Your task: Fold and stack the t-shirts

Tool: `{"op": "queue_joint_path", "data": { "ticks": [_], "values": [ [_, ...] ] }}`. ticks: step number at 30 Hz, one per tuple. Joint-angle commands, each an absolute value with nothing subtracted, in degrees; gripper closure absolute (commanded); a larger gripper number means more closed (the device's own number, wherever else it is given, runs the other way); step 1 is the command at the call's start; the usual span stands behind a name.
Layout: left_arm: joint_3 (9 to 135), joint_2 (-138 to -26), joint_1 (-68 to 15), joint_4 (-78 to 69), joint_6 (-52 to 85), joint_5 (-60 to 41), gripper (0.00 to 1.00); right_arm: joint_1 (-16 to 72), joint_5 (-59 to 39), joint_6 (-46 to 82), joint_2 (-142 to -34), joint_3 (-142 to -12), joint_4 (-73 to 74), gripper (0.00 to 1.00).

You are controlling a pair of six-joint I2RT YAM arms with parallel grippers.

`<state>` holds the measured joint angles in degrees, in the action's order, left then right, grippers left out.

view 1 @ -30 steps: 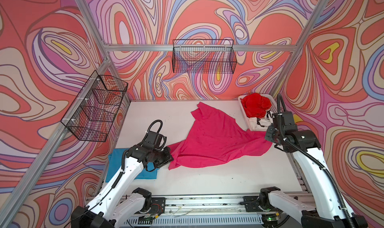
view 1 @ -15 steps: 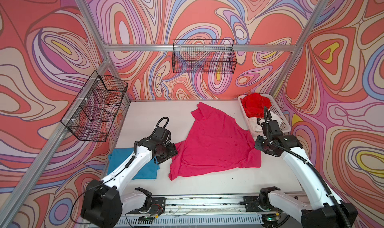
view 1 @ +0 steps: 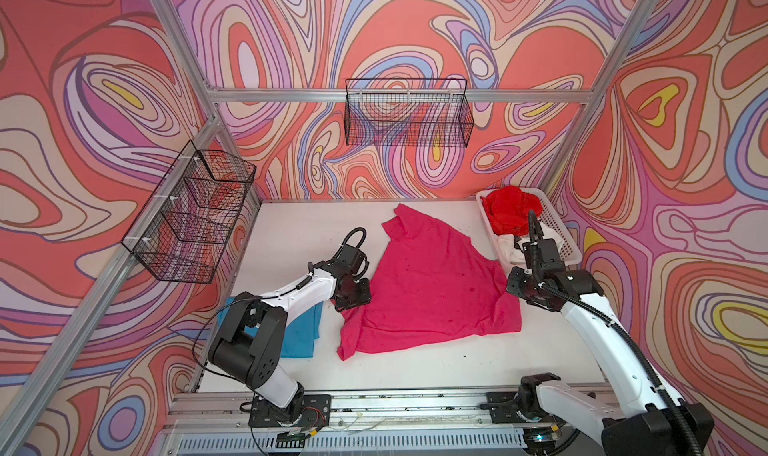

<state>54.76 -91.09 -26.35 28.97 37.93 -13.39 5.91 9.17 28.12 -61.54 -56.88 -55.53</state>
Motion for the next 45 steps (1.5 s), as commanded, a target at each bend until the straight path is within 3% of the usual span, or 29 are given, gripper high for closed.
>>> {"op": "queue_joint_path", "data": {
  "ticks": [1, 8, 12, 23, 37, 45],
  "values": [
    [57.2, -89.1, -26.4, 31.2, 37.4, -11.6, 1.0, 5.6, 8.5, 28.6, -60.8, -55.7, -54.5, 1.0],
    [77.7, -78.5, -26.4, 47.2, 31.5, -5.2, 1.0, 5.6, 14.7, 27.4, -58.6, -62.9, -60.1, 1.0],
    [90.2, -82.8, -25.1, 53.6, 26.1, -5.1, 1.0, 5.6, 16.4, 26.4, -60.0, -70.0, -61.5, 1.0],
    [106.9, -96.4, -18.4, 53.6, 21.6, -11.2, 1.0, 5.6, 14.1, 22.5, -69.0, -75.5, -53.1, 1.0],
    [96.0, -72.5, -18.4, 62.0, 24.9, -7.2, 1.0, 5.6, 15.4, 22.6, -57.4, -81.7, -72.5, 1.0],
    [98.1, -85.3, -18.4, 50.9, 23.2, -12.3, 1.0, 5.7, 16.5, 21.3, -60.7, -75.0, -63.5, 1.0]
  ]
}}
